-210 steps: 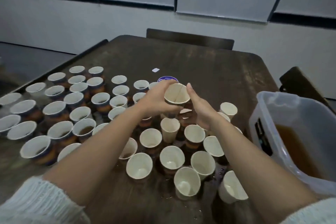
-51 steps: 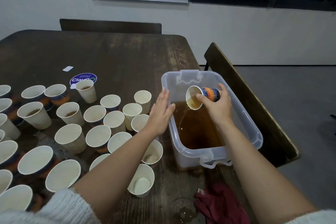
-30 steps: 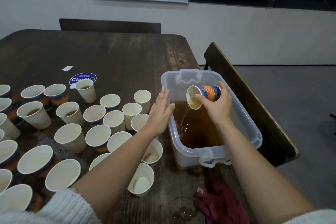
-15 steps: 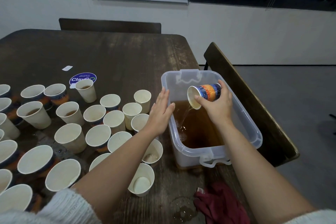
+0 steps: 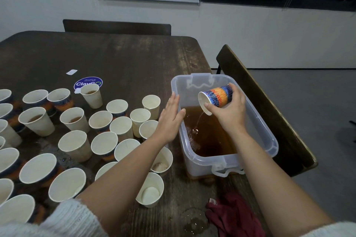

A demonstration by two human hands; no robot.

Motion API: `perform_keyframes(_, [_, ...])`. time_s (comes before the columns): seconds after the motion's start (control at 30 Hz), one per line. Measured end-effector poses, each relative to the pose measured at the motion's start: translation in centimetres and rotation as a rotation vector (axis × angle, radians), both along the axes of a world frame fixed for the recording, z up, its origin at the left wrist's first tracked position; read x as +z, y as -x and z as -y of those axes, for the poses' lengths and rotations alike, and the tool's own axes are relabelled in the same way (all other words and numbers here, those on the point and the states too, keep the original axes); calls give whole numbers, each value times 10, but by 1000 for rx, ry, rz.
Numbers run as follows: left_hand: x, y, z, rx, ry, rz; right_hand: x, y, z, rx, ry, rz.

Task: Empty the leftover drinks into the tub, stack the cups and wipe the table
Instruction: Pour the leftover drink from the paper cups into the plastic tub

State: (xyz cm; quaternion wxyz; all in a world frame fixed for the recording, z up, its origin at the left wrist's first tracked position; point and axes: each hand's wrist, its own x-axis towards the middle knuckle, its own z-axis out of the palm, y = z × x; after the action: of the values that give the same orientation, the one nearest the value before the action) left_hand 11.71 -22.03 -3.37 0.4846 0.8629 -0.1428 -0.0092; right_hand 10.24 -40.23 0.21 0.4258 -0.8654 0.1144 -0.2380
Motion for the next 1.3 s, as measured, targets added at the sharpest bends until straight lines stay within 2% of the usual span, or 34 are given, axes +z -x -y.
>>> perform_keyframes(0.3, [0, -1, -1, -6, -33, 27, 1, 1, 1, 10, -54, -11])
perform_keyframes(0.53, [19, -8, -12, -35, -314, 143, 7, 1, -10, 55, -458, -177])
perform_keyframes(0.63, [45, -10, -25, -94, -187, 219, 19, 1, -28, 200, -632, -188])
perform_keyframes(0.7, [67, -12, -39, -128, -83, 296, 29, -1, -45, 286, -677, -181])
perform_keyframes(0.8, [93, -15, -71, -123, -80, 470, 42, -7, -80, 377, -648, -195])
perform_keyframes(0.9, [107, -19, -116, -108, -172, 539, 52, -16, -123, 471, -649, -245])
perform_keyframes(1.07, [115, -14, -201, -91, -275, 502, 56, -29, -206, 642, -593, -352])
perform_keyframes(1.17, [113, -8, -261, -2, -338, 469, 58, -30, -263, 731, -486, -449])
perform_keyframes(1.3, [94, -3, -343, 166, -413, 311, 54, -38, -316, 613, -396, -546])
